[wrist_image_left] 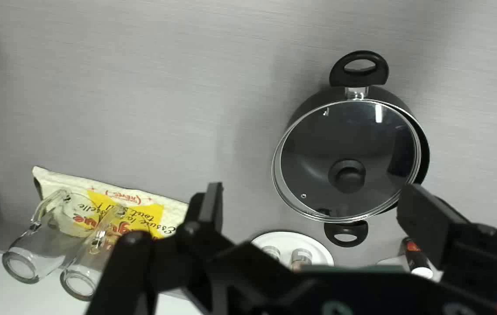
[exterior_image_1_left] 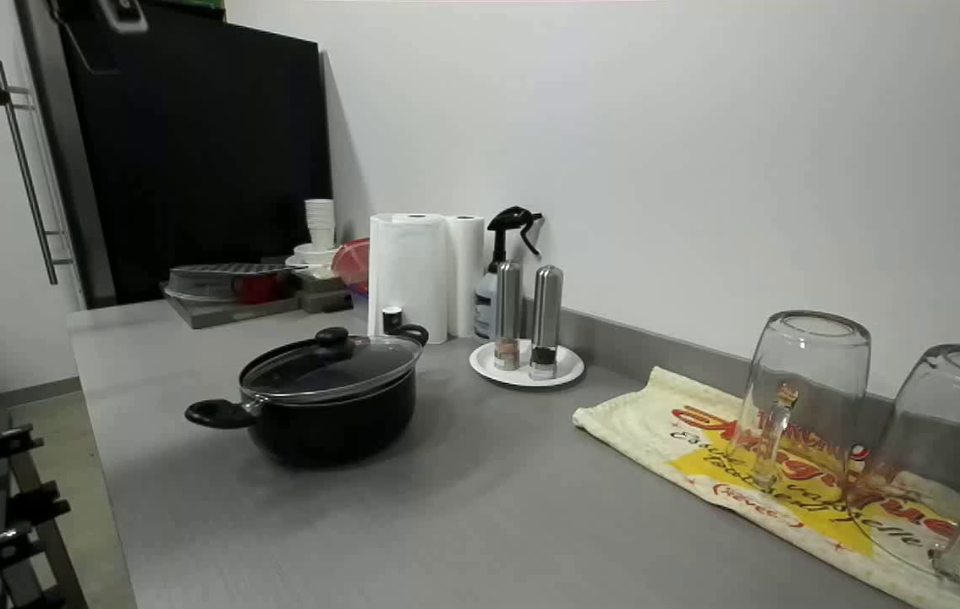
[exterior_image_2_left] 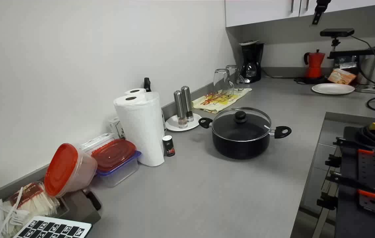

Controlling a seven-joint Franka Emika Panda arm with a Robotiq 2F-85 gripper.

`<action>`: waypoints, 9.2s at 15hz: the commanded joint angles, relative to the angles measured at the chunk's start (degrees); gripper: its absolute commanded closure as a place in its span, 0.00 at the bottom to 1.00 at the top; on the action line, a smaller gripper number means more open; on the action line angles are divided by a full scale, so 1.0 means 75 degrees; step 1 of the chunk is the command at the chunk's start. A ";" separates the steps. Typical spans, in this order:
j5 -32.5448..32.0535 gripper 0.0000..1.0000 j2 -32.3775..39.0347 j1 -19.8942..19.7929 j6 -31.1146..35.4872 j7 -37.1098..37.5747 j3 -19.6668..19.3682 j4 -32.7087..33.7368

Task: Remove the glass lid from the black pot and set it down on the left side of the countertop

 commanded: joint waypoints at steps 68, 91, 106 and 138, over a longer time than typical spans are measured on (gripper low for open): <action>-0.0209 0.00 1.0964 0.0761 -0.1513 -0.2997 0.1302 0.6764; -0.1313 0.41 1.1350 0.1201 -0.1334 -0.2040 0.1349 0.6554; -0.1329 0.74 0.9844 0.1299 -0.1285 -0.1972 0.1492 0.6267; -0.2784 0.74 1.2665 0.4364 -0.1501 -0.2390 0.3027 0.8138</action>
